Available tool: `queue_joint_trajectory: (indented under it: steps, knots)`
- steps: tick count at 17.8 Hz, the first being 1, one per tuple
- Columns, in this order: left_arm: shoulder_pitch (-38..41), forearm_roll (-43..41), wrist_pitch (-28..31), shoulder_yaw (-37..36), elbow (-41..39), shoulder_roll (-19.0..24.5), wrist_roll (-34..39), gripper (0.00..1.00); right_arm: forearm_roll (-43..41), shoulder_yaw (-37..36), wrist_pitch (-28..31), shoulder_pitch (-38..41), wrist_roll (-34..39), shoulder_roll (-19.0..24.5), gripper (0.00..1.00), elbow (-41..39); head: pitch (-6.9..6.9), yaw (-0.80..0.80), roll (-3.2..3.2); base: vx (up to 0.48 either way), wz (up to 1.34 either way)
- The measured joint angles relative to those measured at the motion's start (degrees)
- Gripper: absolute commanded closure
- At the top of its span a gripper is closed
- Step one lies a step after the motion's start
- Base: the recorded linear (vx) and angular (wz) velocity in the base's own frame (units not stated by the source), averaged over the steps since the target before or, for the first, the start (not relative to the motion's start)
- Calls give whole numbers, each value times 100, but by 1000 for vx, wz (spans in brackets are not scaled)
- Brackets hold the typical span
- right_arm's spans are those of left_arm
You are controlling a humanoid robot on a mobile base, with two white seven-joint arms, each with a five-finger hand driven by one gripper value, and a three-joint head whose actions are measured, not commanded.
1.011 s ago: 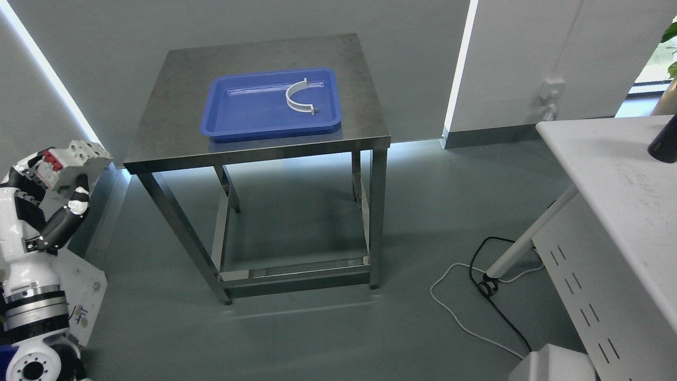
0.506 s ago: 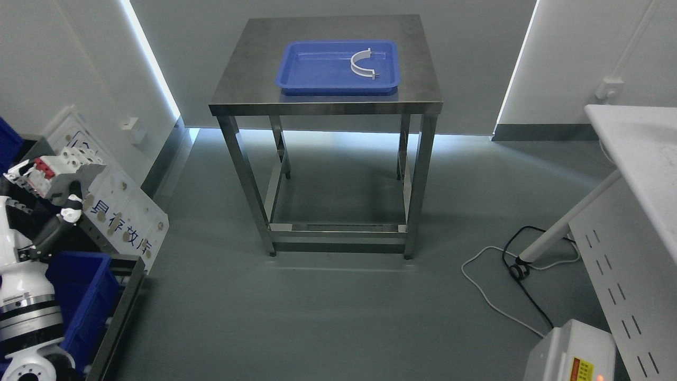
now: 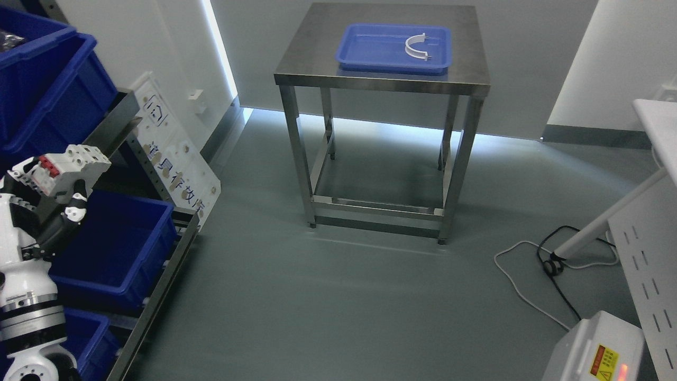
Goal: Place circuit breaker on shelf
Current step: 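Turn and drive toward the blue bin shelf holding the breaker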
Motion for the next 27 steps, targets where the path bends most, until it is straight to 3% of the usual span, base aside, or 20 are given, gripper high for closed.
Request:
queue_joint_trajectory:
  steps: [16, 27]
  knots:
    - [-250, 3, -231, -75, -354, -5, -492, 88, 0, 0, 0, -1, 0, 0, 0, 0, 0, 0, 0, -94, 732]
    - [-1398, -64, 1152, -400, -55, 214, -1303, 86, 0, 0, 0, -2, 0, 0, 0, -1, -3, 0, 0, 130, 701]
